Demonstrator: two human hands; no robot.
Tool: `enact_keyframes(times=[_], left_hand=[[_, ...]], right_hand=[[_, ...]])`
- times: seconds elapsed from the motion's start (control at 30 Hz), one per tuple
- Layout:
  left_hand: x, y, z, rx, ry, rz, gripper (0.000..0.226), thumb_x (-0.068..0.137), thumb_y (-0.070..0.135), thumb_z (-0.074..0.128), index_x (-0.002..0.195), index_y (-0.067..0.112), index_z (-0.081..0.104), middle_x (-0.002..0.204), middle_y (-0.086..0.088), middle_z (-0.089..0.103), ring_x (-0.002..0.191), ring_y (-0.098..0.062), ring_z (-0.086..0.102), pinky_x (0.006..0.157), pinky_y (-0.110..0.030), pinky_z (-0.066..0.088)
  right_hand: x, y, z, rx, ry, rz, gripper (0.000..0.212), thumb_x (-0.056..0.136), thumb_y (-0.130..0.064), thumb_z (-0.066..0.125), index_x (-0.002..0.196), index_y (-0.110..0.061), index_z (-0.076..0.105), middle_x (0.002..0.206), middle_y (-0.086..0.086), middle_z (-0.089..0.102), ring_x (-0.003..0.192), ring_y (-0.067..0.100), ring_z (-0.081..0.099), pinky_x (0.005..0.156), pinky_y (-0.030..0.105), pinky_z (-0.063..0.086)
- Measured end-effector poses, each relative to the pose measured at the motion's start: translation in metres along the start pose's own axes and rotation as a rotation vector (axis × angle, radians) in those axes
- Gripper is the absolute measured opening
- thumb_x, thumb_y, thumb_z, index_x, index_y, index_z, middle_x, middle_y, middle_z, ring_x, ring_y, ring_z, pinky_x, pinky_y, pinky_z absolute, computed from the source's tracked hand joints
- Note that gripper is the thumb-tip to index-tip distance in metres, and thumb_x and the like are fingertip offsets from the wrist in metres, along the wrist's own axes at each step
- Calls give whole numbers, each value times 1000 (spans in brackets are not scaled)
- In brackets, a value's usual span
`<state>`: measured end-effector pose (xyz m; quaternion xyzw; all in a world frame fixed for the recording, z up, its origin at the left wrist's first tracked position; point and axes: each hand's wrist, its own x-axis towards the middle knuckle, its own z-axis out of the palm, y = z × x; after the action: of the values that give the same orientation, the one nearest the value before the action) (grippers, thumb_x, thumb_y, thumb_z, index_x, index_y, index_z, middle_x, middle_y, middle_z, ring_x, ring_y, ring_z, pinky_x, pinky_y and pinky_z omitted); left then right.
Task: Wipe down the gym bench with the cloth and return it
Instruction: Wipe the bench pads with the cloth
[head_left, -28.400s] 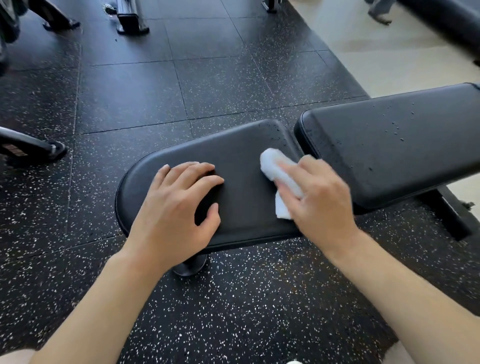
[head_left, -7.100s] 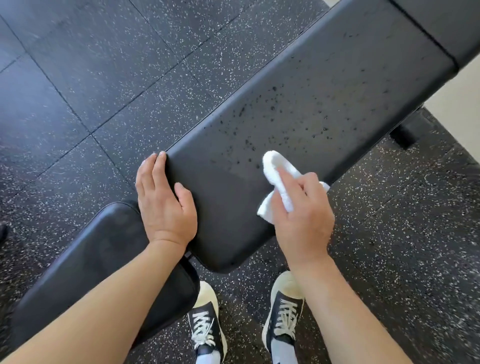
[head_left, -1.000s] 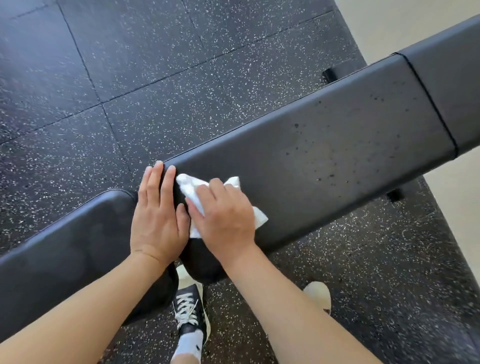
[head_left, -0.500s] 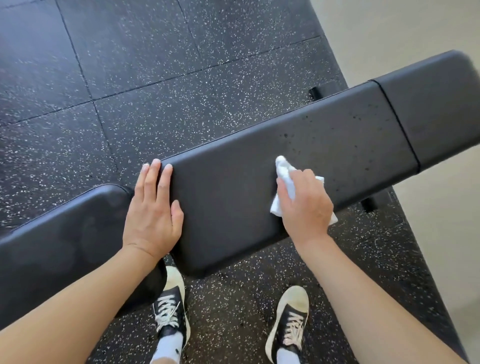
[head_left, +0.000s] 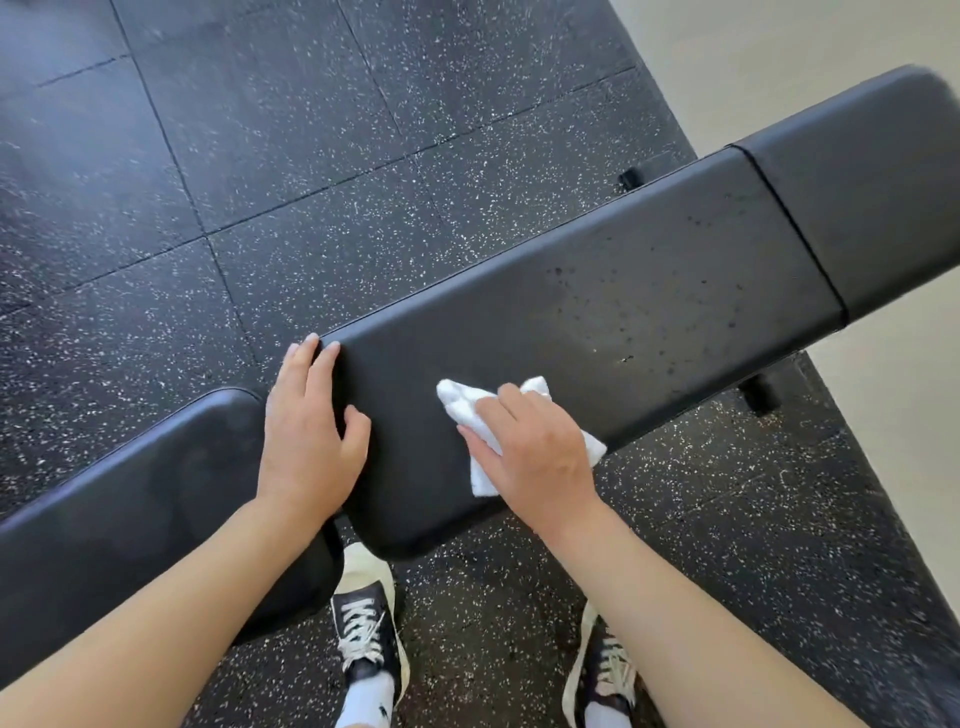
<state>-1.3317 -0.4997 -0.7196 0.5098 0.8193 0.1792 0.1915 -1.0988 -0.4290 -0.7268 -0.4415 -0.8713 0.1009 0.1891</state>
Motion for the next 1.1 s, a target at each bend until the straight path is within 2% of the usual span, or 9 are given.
enact_keyframes(times=[0.13, 0.27, 0.33, 0.47, 0.7, 0.8, 0.93, 1.1], left_hand=[[11, 23, 6, 86, -16, 116, 62, 88, 20, 49, 149, 9, 50, 162, -12, 39, 156, -34, 27, 123, -60, 25], [43, 62, 29, 113, -41, 170, 61, 92, 24, 44, 152, 10, 47, 162, -12, 39, 154, -33, 29, 125, -59, 21], [55, 81, 45, 126, 3, 131, 59, 94, 26, 42, 152, 13, 45, 160, -9, 42, 151, -30, 33, 125, -58, 20], [53, 95, 67, 214, 112, 33, 58, 95, 28, 41, 152, 17, 43, 159, -6, 42, 149, -29, 35, 128, -54, 15], [56, 94, 72, 243, 155, 34, 59, 90, 26, 45, 148, 16, 46, 157, -8, 44, 146, -33, 38, 127, -55, 17], [57, 92, 73, 244, 168, 48, 58, 88, 25, 47, 146, 15, 47, 155, -9, 45, 144, -34, 40, 126, -57, 20], [56, 95, 72, 258, 147, 28, 62, 89, 27, 44, 150, 16, 47, 157, -8, 44, 147, -32, 38, 126, -56, 18], [56, 94, 71, 269, 160, 42, 62, 90, 25, 43, 150, 14, 47, 156, -9, 45, 148, -33, 39, 127, -56, 18]], right_hand=[[-52, 59, -39, -6, -66, 53, 22, 101, -32, 65, 86, -17, 65, 78, -3, 47, 68, 20, 44, 59, 35, 46], [-60, 80, -51, -36, -77, 78, 22, 101, -32, 66, 85, -17, 64, 76, -4, 44, 67, 18, 42, 58, 30, 42], [-51, 76, -48, -41, -60, 107, 24, 102, -35, 64, 85, -17, 63, 77, -5, 45, 67, 17, 41, 58, 28, 40], [2, 58, -20, -45, 46, 200, 23, 100, -36, 64, 89, -16, 64, 81, -1, 52, 68, 22, 45, 59, 33, 39], [157, 41, 46, 4, 210, 226, 22, 88, -36, 74, 83, -18, 63, 81, 2, 61, 68, 25, 59, 58, 37, 40], [182, 41, 54, -11, 211, 231, 24, 83, -36, 78, 79, -18, 63, 78, 1, 62, 66, 25, 60, 58, 35, 37], [131, 43, 31, 144, 137, 196, 23, 94, -37, 68, 85, -17, 61, 83, 2, 58, 72, 27, 55, 63, 39, 42], [5, 62, -17, 132, -2, 150, 19, 97, -30, 69, 83, -17, 69, 75, -4, 50, 66, 20, 48, 59, 37, 47]])
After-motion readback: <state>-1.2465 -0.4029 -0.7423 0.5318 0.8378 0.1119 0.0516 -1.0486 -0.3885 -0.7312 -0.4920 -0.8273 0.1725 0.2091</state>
